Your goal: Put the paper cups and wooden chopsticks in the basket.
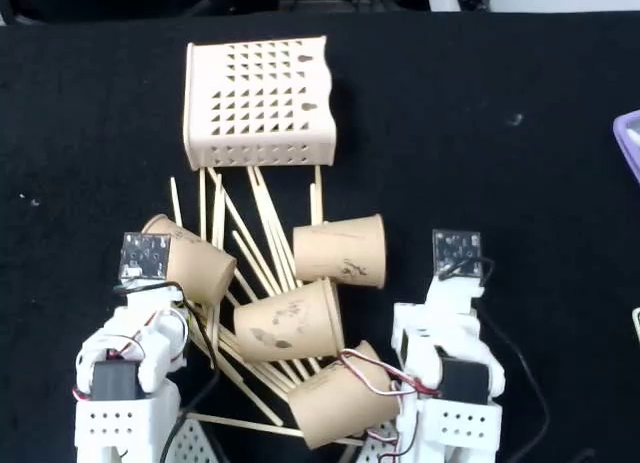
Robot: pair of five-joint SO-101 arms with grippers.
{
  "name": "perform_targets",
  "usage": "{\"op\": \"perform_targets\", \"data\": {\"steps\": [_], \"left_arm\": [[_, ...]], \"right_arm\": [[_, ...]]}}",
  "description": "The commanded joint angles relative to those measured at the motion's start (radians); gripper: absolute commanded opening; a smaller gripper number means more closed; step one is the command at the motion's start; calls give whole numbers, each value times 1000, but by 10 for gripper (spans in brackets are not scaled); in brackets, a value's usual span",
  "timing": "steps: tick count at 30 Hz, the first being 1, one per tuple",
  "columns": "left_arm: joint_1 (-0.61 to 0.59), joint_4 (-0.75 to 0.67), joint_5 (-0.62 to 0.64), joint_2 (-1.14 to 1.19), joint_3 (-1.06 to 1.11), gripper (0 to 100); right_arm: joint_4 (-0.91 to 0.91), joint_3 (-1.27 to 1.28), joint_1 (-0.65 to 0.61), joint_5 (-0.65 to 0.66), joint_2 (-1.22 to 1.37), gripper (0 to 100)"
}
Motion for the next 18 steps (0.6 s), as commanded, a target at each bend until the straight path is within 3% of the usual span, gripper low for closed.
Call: {"op": "perform_targets", "data": {"steps": [1, 8, 11, 18], "left_arm": [[-4, 5, -5, -6, 22, 48], [-24, 5, -9, -6, 22, 47], [-114, -28, -11, -9, -27, 51], [-328, -121, -11, -9, -372, 51]], "right_arm": [[-14, 2, 9, -2, -68, 12], [-15, 2, 8, 2, -70, 12], [-63, -22, 11, 3, -71, 12], [-192, -219, 41, 3, -97, 12]]}}
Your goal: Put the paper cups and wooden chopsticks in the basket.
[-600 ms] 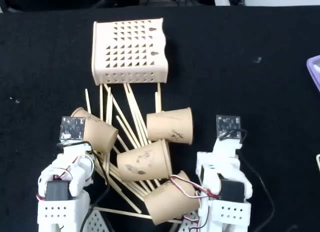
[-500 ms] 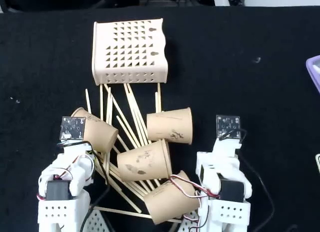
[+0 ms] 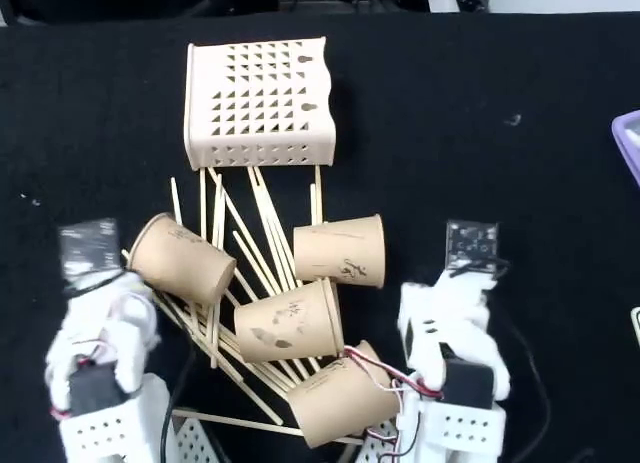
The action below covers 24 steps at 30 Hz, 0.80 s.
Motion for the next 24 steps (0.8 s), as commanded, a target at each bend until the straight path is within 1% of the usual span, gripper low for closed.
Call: {"op": "perform_targets", "data": {"steps": [1, 4, 7, 9, 12, 13, 16, 18, 21, 22, 24], "left_arm": [[-88, -49, -9, -3, -251, 51], [-85, -83, -9, -3, -334, 52], [-87, -207, -8, -3, -372, 52], [-94, -304, -8, -3, -392, 52], [-94, -413, -8, -2, -443, 52], [-93, -442, -8, 3, -460, 52], [-84, -506, -2, 12, -498, 55], [-51, -519, 0, 41, -524, 102], [8, -489, 0, 155, -588, 208], [35, -453, 2, 209, -613, 220], [108, -370, 2, 345, -654, 205]], "right_arm": [[-72, -140, 23, 3, -97, 12], [-149, -202, 26, 3, -97, 12], [-236, -259, 26, 3, -97, 13], [-273, -306, 26, 11, -97, 38], [-275, -440, 20, 43, -97, 139], [-264, -496, 20, 51, -97, 155], [-201, -684, 20, 51, -85, 120], [-157, -809, 18, 51, -41, 102], [-97, -1000, -31, 51, 97, 126], [-75, -1063, -58, 51, 159, 139], [-35, -1187, -110, 44, 297, 157]]}}
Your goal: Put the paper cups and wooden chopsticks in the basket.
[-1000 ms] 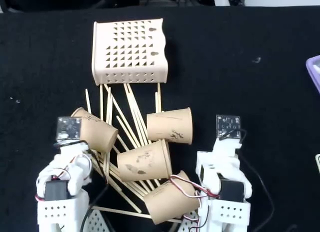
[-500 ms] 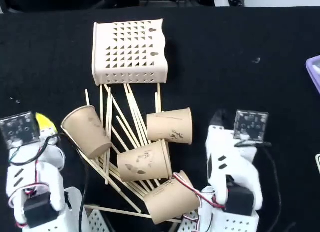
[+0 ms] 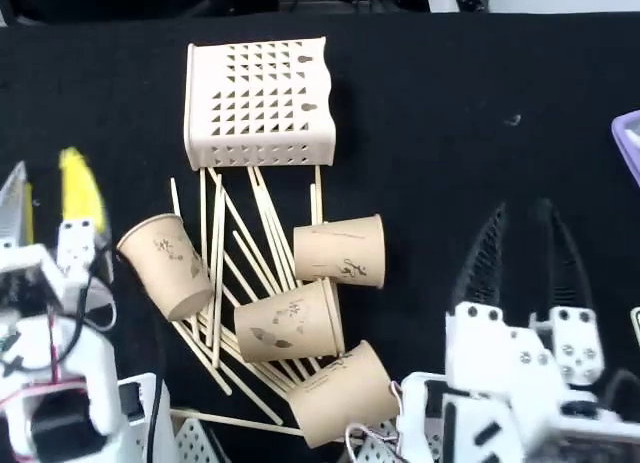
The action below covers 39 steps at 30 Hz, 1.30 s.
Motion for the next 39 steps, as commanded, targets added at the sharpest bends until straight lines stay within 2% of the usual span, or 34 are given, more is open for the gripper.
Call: {"op": "perform_targets", "data": {"steps": [1, 5, 8, 12, 17, 23, 30, 34, 39], "left_arm": [[140, 129, 5, 282, -140, 198], [166, 195, 3, 605, -280, 197], [165, 219, 3, 853, -446, 227], [170, 264, 37, 1209, -688, 287], [206, 385, 117, 1625, -1093, 289], [228, 551, 121, 2044, -1629, 288], [180, 666, 115, 2440, -2146, 288], [137, 763, 115, 2615, -2390, 288], [110, 815, 54, 2800, -2572, 288]], "right_arm": [[71, -257, -94, 2, 257, 162], [157, -447, -167, 2, 552, 162], [163, -499, -176, 2, 766, 162], [89, -463, -176, 2, 1046, 162], [-54, -320, -167, 11, 1280, 162], [-281, -134, -71, 2, 1371, 162], [-508, 50, -75, 9, 1452, 162], [-516, 53, -81, 11, 1471, 162], [-516, 53, -81, 11, 1471, 162]]}}
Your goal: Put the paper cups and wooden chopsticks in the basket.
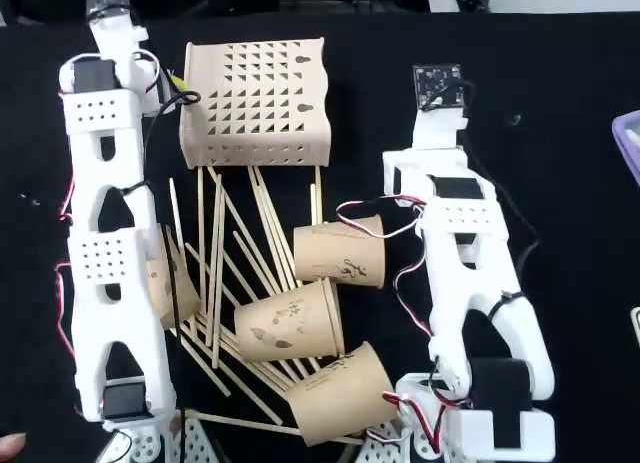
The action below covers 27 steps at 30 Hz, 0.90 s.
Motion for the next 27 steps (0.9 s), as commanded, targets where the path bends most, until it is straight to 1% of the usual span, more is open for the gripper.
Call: {"op": "perform_targets", "data": {"steps": [1, 3, 7, 11, 16, 21, 24, 27], "left_arm": [[-50, 32, -51, 130, -208, 288], [-79, 31, -54, 180, -259, 288], [-147, 12, -55, 201, -249, 288], [-205, 3, -55, 201, -249, 288], [-249, 3, -55, 178, -252, 288], [-337, 49, -28, 23, -251, 288], [-383, 77, 44, -83, -252, 291], [-390, 103, 120, -209, -249, 297]], "right_arm": [[-17, -5, 5, 11, 1, 162], [-17, -2, 5, 11, 1, 162], [-17, -2, 5, 11, 1, 162], [-17, -2, 5, 11, 2, 162], [-17, -1, 5, 11, 2, 162], [-17, -1, 5, 11, 5, 162], [-17, -1, -2, 11, 7, 162], [-15, 1, -31, 11, 7, 162]]}}
